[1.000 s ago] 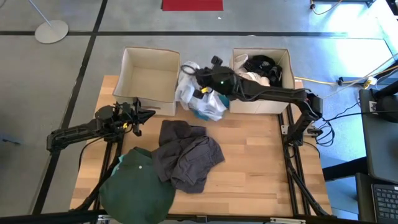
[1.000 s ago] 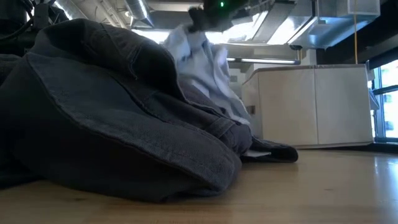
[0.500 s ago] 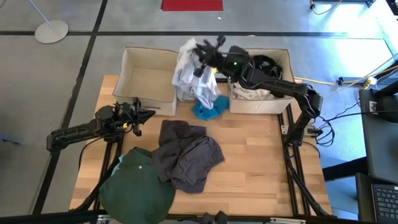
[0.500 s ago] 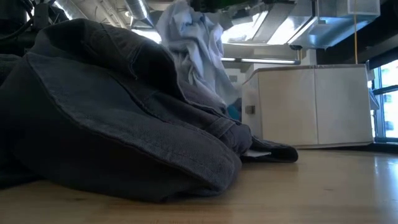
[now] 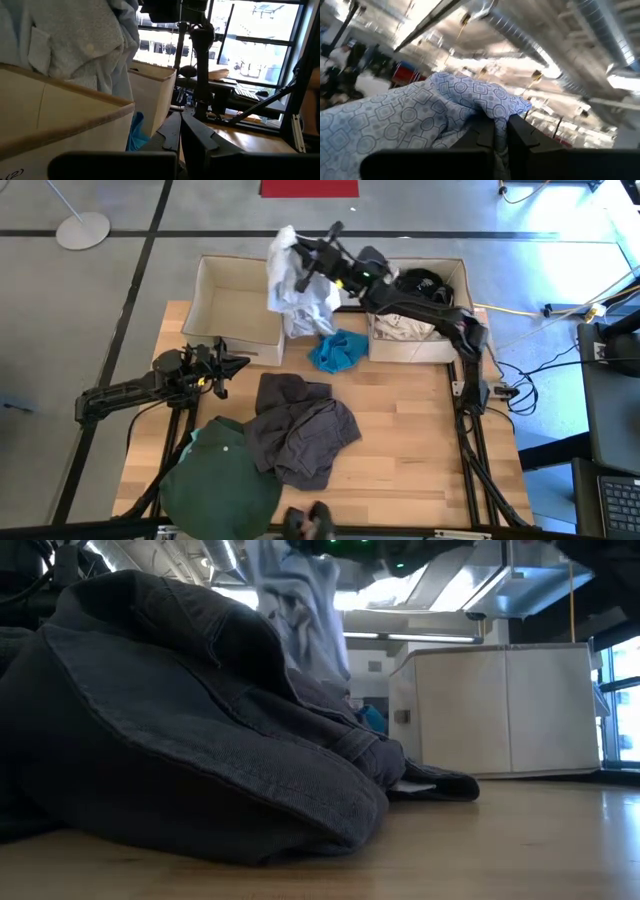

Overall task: Sort clothes
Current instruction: Put the patterned white dress into the left laundry bin

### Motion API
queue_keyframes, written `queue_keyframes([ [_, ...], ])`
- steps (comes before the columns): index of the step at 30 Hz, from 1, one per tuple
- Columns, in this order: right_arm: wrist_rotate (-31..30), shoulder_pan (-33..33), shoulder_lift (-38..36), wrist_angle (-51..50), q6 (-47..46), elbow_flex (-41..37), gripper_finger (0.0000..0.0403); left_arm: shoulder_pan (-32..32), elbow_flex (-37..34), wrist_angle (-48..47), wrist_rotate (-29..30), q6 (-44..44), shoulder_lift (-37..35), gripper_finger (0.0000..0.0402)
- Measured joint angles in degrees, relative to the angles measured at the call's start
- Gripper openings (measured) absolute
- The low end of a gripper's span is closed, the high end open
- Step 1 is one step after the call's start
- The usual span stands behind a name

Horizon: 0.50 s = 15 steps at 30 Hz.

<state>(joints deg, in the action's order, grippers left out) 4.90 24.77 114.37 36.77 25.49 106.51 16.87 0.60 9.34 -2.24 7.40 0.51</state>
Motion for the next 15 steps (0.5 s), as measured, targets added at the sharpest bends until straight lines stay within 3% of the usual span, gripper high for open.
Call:
queue_keyframes([
  [8, 2.6, 0.0, 12.1, -21.6, -3.6, 20.1, 0.0023, 0.0, 0.0, 0.0, 0.0, 0.1, 0.0, 0.0004],
  [15, 6.0, -0.8, 15.9, -31.3, -12.1, 22.6, 0.0024, 0.0, 0.0, -0.2, 0.0, 0.1, 0.0, 0.0004],
])
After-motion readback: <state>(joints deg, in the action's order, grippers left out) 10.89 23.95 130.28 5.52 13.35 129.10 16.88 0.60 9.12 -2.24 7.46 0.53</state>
